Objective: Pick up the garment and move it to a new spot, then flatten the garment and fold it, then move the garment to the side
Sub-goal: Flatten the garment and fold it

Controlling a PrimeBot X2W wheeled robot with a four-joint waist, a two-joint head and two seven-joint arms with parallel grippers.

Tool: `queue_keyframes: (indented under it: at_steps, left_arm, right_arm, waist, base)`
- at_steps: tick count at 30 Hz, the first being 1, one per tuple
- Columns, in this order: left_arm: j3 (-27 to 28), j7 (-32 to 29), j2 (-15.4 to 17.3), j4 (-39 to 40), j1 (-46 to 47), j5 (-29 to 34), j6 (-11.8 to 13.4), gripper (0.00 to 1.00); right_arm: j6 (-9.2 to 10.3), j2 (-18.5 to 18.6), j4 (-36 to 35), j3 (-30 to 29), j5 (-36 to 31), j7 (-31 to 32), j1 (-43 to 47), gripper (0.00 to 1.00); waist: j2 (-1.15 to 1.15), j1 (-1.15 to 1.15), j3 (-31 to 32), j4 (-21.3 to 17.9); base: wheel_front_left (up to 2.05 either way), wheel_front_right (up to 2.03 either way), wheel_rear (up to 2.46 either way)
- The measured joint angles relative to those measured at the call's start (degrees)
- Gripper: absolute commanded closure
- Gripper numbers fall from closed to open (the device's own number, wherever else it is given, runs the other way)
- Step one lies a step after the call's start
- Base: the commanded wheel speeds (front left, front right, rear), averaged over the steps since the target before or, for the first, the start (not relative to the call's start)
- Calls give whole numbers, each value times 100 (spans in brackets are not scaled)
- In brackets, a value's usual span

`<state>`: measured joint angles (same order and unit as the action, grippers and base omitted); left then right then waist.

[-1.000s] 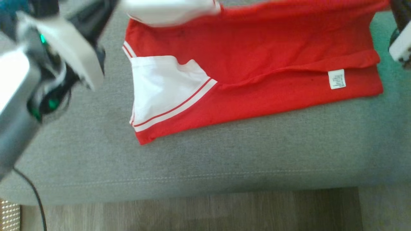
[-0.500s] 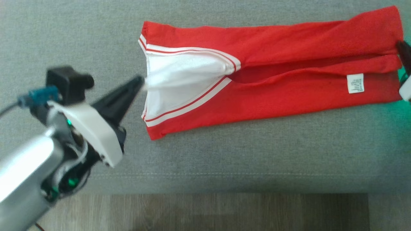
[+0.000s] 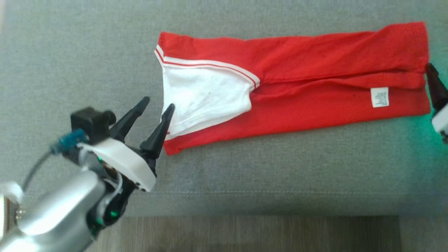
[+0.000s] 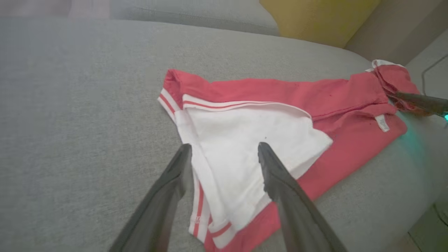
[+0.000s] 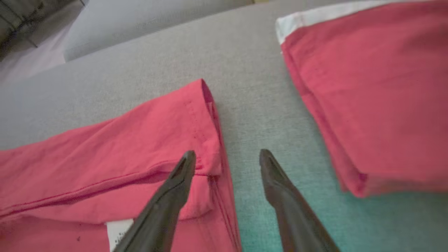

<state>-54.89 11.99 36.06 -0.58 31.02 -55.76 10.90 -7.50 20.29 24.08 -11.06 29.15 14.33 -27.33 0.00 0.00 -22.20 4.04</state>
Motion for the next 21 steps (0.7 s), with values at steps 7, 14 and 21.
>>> queue_keyframes:
  at_steps: [7,14,21]
  left_arm:
    - [310,223,-633,-266,-627,899,772,0]
    - [1365,232,-1378,299,-1672,2303,1287,0]
    - [1860,231,-1917,434,-2475,3316,1217,0]
  right_arm:
    - [0,-576,-408,-509,-120,-557,1028,0]
    - [0,-1099,-523,-970,-179,-1135,1508,0]
    - [0,-1170,-52,-1464,-515,-1514,1428,0]
  waist:
    - [0,0,489,62]
    - [0,0,869,245]
    - [0,0,1019,541]
  base:
    - [0,0,0]
    - [0,0,0]
    - [0,0,0]
